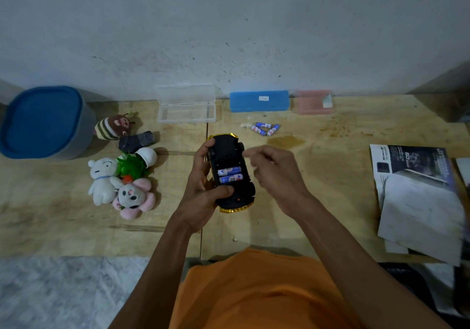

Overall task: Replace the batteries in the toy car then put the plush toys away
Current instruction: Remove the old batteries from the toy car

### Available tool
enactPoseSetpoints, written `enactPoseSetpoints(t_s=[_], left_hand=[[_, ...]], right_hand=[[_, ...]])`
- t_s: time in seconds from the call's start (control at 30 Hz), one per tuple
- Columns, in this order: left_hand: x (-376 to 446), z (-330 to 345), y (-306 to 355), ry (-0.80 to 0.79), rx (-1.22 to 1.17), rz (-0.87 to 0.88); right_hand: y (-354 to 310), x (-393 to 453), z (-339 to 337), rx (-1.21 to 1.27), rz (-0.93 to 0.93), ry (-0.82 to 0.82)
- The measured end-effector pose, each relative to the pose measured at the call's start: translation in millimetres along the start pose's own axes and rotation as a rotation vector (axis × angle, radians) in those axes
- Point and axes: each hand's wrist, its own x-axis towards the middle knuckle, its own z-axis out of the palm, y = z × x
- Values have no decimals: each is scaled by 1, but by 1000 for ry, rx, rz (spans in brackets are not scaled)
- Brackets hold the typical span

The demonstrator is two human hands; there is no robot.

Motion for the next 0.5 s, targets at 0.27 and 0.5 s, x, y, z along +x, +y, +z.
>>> enactPoseSetpoints(t_s=[0.27, 0.5], left_hand=[[0, 3, 2, 8, 54, 18], [3, 2, 4, -2, 93, 25]], right_hand=[[6, -6, 3, -161, 115, -48], [-1, -7, 6, 36, 232, -22]])
